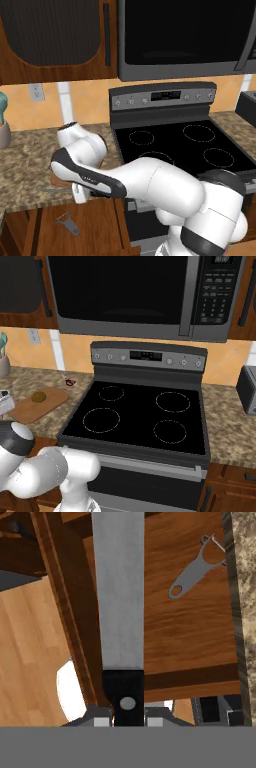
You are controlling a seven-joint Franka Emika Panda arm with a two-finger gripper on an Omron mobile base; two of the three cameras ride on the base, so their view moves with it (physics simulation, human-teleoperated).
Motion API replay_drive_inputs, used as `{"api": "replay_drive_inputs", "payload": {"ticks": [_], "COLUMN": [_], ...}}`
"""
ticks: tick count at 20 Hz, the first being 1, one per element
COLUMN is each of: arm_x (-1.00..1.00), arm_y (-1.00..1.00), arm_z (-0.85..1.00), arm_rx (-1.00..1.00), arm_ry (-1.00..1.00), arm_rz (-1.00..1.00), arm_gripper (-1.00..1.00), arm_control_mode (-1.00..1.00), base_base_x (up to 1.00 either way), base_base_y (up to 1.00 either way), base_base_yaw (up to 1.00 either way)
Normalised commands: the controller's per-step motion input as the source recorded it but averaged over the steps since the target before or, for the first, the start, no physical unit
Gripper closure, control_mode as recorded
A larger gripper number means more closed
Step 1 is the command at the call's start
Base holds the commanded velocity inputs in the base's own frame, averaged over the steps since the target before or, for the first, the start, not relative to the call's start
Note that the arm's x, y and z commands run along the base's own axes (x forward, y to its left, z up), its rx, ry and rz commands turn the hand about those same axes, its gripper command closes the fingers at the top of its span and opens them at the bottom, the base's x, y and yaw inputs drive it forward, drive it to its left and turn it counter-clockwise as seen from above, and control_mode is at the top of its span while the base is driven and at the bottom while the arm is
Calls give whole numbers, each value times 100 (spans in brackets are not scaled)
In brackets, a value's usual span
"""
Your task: Place the appropriate cutting tool for cutting the avocado skin on the cutting board.
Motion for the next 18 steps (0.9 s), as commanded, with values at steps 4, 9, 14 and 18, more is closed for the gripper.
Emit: {"api": "replay_drive_inputs", "payload": {"ticks": [4, 9, 14, 18], "arm_x": [83, 87, 82, 51], "arm_y": [0, 4, 2, 25], "arm_z": [0, -4, -21, -38], "arm_rx": [1, 0, 0, 0], "arm_ry": [-9, -1, 0, 1], "arm_rz": [0, 0, 0, 0], "arm_gripper": [100, 100, 100, 100], "arm_control_mode": [-100, -100, -100, -100], "base_base_x": [0, 0, 0, 0], "base_base_y": [0, 0, 0, 0], "base_base_yaw": [0, 0, 0, 0]}}
